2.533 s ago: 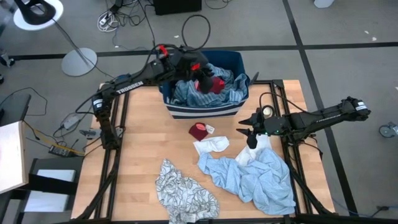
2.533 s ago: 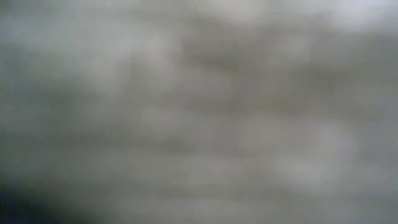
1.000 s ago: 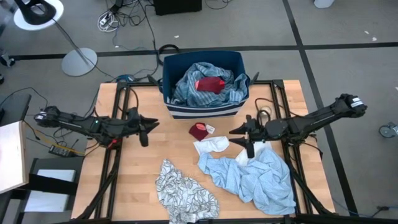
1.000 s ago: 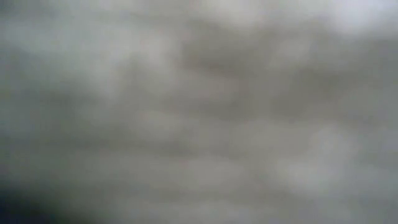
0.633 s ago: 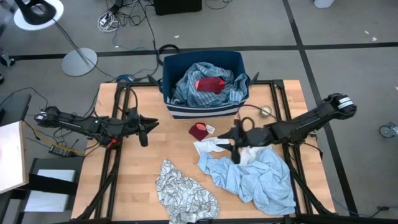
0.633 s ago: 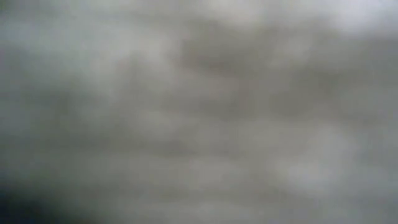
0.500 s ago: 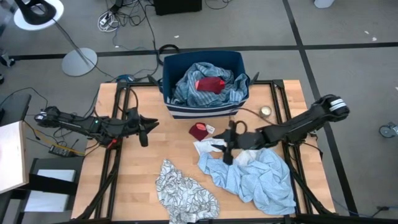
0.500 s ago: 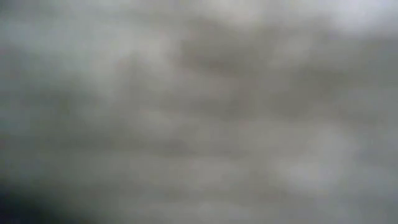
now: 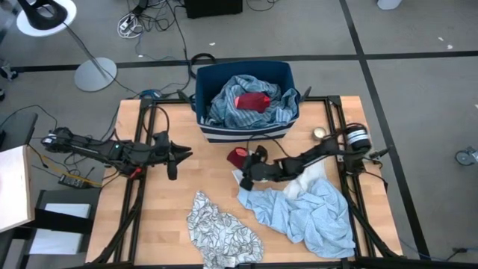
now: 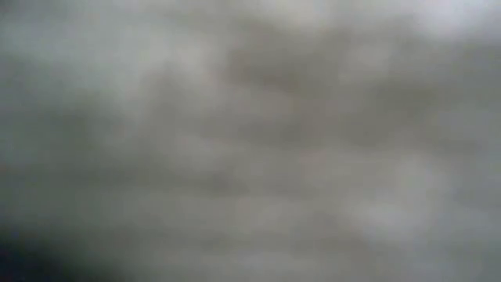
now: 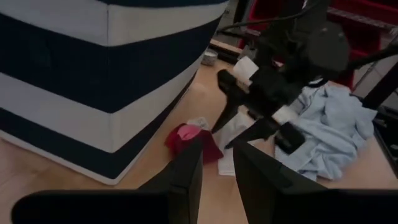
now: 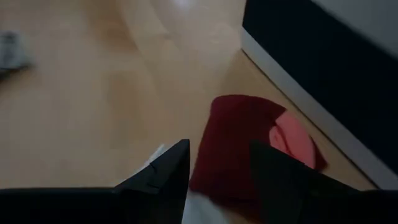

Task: Sort clothes
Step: Put the red socks into the blue bin

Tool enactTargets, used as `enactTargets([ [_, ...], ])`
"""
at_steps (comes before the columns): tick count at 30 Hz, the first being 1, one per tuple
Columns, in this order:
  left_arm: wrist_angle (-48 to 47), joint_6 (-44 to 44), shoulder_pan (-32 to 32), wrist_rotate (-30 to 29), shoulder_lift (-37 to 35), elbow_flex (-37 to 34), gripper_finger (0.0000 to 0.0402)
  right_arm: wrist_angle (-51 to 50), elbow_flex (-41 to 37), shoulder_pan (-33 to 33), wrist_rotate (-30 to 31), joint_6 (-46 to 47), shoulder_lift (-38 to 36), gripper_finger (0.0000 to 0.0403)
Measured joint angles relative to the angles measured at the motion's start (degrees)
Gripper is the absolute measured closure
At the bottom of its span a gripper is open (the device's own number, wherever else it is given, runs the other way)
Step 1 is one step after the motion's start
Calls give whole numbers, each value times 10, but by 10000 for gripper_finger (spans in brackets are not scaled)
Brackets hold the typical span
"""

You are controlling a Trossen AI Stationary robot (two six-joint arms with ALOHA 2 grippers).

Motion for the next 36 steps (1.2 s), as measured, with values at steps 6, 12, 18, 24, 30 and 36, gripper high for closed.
enactTargets([
  [6, -2, 1, 0, 4, 19, 0, 305, 21, 51, -32, -12, 3, 94, 243],
  [12, -4, 1, 0, 35, 34, 0, 305, 16, 88, -26, -26, -11, 118, 375],
  [18, -4, -1, 0, 73, 52, 0, 305, 5, 130, -4, -43, -141, 51, 390],
  [24, 5, -16, 0, 73, 78, 0, 305, -9, 189, 2, -29, -290, -42, 392],
  [30, 39, -2, 0, 79, 107, 0, 305, -9, 245, -26, 12, -422, -133, 392],
  [36, 72, 15, 0, 79, 131, 0, 305, -64, 260, -112, 60, -349, -180, 367],
])
